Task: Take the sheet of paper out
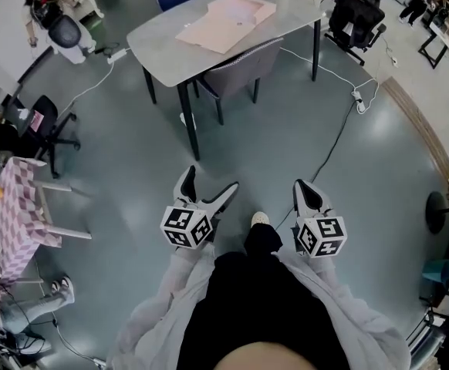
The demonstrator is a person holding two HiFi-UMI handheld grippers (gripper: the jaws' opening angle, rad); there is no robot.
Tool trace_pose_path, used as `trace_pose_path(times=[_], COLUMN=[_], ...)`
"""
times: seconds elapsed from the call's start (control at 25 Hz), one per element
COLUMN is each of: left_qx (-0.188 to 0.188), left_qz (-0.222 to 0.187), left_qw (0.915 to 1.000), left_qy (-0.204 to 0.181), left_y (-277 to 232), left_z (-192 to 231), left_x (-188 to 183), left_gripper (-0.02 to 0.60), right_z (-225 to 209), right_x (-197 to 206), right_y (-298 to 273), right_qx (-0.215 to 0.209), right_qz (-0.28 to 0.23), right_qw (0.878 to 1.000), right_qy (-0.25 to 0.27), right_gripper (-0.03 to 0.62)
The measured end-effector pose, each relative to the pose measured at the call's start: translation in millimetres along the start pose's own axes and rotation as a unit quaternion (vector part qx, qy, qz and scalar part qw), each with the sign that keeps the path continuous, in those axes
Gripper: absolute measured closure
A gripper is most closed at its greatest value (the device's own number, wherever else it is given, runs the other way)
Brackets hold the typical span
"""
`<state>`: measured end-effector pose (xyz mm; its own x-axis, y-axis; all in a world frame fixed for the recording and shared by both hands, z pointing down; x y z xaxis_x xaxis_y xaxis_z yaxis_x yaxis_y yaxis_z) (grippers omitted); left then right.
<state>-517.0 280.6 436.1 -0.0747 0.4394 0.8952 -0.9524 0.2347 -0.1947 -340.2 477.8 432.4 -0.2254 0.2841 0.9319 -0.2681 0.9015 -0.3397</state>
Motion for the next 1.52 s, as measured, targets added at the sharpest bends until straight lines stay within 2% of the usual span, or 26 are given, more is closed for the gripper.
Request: trace_pose_path(times=[0.48,0.88,1.12,1.52], left_qx=[0.02,0.017,0.01,-0.003], left_qz=[0.012,0.008,0.006,0.01], left_qw=[0.9997,0.9997,0.9999,0.9999], left_qy=[-0.006,-0.013,-0.01,-0.007], left_y=[-105.8,-169.1,-191.7,-192.8], left_z=[6.7,15.4,18.6,14.0], left_x=[-19.2,-37.4,-39.1,-28.2], left_gripper=[0.025,0.026,0.026,0.04], right_z=[-75.0,-122.9,-138.6,-143.8], right_x=[-24.7,-42.5,-48.0,-35.7], right_y=[-69.3,-117.2,-137.8,-133.5], right_qx=[-0.007,-0.016,-0.024,-0.023], right_qz=[-0.002,-0.005,-0.001,0.018], right_qw=[1.0,1.0,1.0,0.999], right_qy=[-0.002,-0.001,-0.002,-0.016], right_gripper=[0.585,0.585,0.585,0.585])
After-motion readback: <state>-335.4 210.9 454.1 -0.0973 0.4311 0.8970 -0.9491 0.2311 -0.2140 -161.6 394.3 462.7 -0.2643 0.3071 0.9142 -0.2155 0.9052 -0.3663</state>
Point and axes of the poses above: the fingertips, and each gripper's own axes: y backward along the fingers, z to its left, x out of its underside, the point moved 6 cm from there along y, backward along the fingers, and after that the axes turned 4 degrees about y, right-handed, at the moved point
